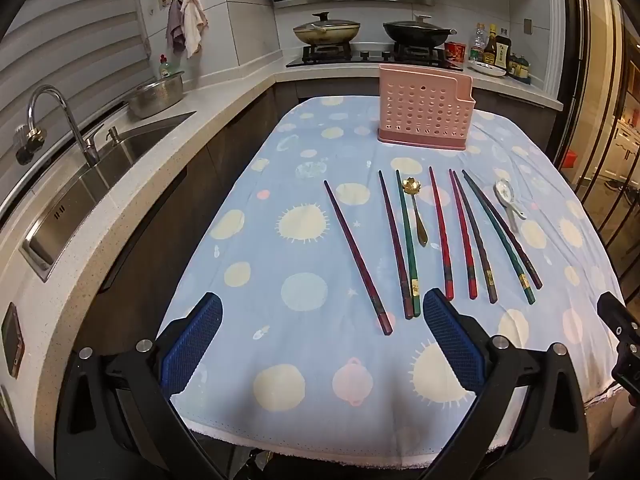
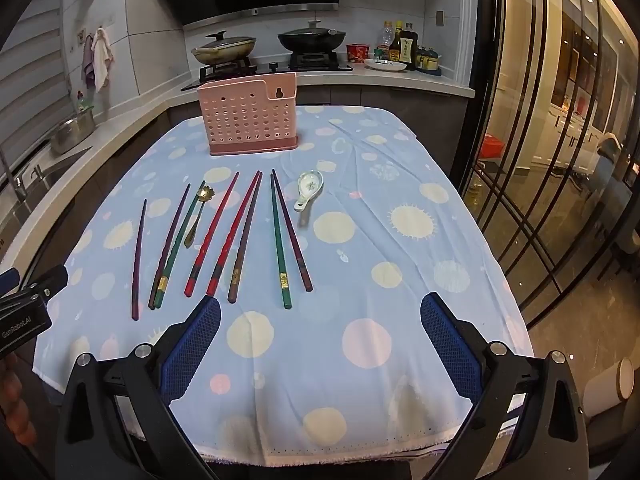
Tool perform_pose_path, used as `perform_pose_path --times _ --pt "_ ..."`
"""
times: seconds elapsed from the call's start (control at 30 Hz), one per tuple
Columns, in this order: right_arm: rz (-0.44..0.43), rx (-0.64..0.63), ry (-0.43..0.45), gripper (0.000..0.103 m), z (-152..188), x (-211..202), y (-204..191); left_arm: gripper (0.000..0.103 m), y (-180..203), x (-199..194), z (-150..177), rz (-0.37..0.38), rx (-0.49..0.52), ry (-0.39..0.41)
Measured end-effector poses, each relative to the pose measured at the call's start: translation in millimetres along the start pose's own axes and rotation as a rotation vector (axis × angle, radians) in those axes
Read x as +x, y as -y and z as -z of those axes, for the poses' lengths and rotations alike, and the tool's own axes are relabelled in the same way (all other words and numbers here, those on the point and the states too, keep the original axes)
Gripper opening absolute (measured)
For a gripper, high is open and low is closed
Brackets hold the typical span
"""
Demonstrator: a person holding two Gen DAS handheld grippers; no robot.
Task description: Organize utensils
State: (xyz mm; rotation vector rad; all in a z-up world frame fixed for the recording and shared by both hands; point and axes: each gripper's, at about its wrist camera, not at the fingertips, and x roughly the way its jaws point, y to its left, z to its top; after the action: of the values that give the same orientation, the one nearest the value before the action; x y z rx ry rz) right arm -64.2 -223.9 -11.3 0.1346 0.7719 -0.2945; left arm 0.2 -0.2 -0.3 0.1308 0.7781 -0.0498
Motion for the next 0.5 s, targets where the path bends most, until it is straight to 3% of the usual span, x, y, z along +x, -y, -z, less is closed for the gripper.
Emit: perform_pose_path --times 0.5 --pt "-0.002 0.006 -0.006 0.096 -0.5 0.7 0.5 0.096 -10.9 -0.9 10.1 -0.011 -0.003 0.004"
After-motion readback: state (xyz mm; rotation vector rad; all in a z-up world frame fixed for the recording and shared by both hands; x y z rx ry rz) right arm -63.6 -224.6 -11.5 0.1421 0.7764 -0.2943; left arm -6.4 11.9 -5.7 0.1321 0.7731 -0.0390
